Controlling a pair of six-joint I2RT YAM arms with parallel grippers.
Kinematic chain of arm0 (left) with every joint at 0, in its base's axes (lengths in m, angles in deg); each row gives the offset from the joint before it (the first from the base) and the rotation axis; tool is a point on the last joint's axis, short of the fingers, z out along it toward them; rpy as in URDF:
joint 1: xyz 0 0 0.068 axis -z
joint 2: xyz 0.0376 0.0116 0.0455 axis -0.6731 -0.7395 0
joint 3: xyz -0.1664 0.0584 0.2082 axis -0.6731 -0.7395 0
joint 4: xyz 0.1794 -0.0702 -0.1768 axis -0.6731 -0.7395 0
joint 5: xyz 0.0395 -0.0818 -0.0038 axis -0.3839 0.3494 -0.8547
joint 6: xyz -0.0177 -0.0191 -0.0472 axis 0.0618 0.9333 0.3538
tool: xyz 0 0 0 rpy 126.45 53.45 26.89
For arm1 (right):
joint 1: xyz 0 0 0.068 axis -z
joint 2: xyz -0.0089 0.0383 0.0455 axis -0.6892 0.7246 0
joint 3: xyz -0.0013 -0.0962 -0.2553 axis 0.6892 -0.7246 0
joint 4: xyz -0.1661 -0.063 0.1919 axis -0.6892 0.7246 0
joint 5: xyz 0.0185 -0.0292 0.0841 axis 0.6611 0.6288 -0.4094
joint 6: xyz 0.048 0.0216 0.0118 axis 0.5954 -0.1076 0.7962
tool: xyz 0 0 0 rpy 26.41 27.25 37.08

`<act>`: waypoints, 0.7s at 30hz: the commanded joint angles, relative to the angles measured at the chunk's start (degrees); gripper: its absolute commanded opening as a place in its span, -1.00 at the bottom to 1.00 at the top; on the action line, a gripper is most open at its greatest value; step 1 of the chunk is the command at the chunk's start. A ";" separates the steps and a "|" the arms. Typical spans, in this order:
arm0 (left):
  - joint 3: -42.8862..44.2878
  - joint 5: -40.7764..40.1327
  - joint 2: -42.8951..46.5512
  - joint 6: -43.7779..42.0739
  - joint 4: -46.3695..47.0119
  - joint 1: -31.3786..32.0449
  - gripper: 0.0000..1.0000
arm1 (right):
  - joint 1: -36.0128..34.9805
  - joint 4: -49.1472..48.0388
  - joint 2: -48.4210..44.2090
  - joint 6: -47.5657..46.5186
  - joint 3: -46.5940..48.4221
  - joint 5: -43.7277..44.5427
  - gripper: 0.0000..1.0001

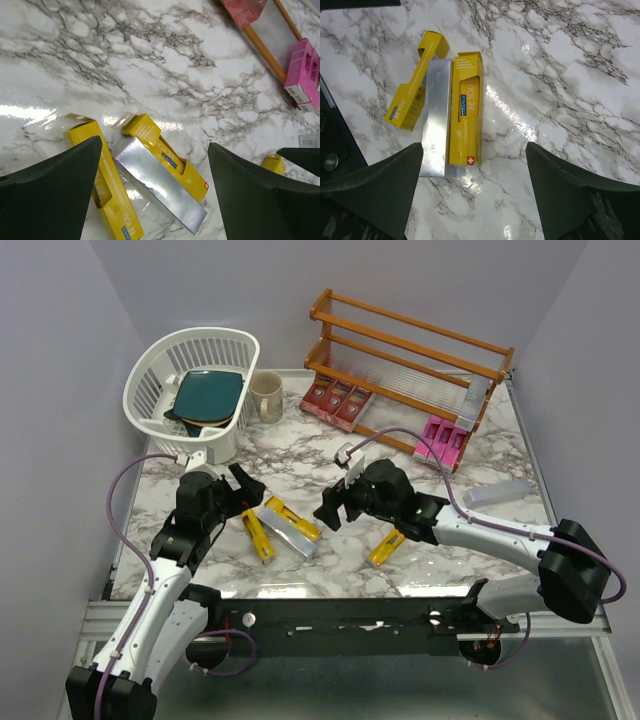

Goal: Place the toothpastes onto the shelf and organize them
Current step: Pick up the toothpaste from the center of the board.

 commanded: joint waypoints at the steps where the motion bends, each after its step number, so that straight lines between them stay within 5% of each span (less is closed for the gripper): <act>1: -1.87 -0.19 -0.19 5.51 1.32 1.75 0.98 | -2.43 2.34 2.70 -2.74 2.57 -1.51 0.79; 21: -0.03 -1.87 3.05 4.46 0.89 2.89 0.98 | -16.23 9.38 14.65 1.12 5.48 10.60 0.49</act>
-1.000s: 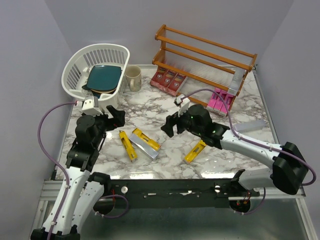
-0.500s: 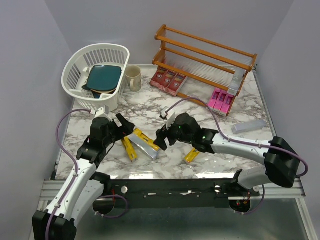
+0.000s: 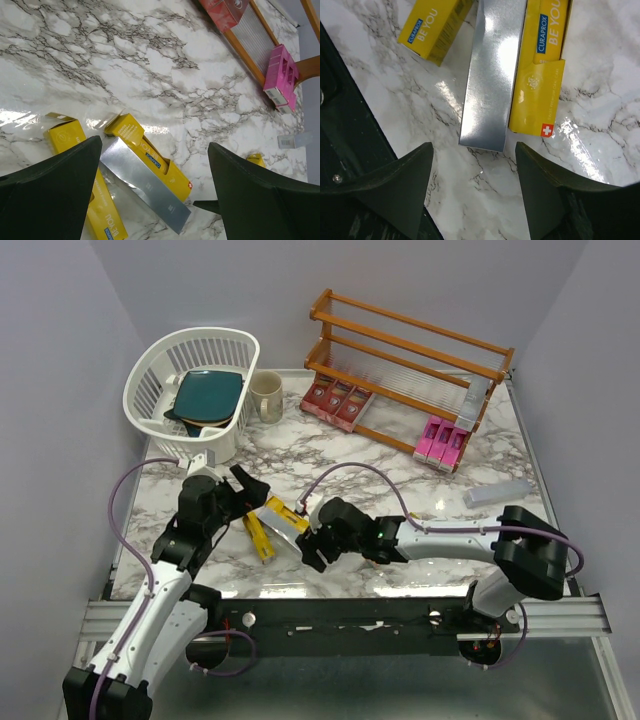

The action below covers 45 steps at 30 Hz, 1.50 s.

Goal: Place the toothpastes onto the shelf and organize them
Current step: Pick up the toothpaste from the center of the board.

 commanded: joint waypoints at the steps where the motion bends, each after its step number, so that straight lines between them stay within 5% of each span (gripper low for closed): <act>1: 2.49 -1.47 2.68 -0.88 -1.37 0.29 0.98 | -1.94 3.59 3.72 1.19 3.25 7.05 0.48; 17: 2.23 -4.29 7.00 -1.67 -2.52 0.29 0.98 | -4.85 1.92 10.68 2.41 6.86 13.39 0.07; 21: 2.05 -3.06 6.91 -1.58 -0.93 0.29 0.98 | -4.76 1.04 8.40 3.56 5.20 11.99 -0.18; 29: 1.35 0.28 9.27 -0.18 3.28 0.29 0.98 | -4.76 -7.82 -4.15 5.67 -1.31 11.45 -0.31; 35: -2.33 4.32 12.44 2.89 13.38 0.29 0.98 | -2.22 -15.02 -13.22 9.88 -7.28 9.53 -0.37; 45: -8.22 13.90 11.66 7.11 37.26 0.38 0.98 | 9.73 -31.64 -25.62 23.23 -18.27 -9.61 -0.37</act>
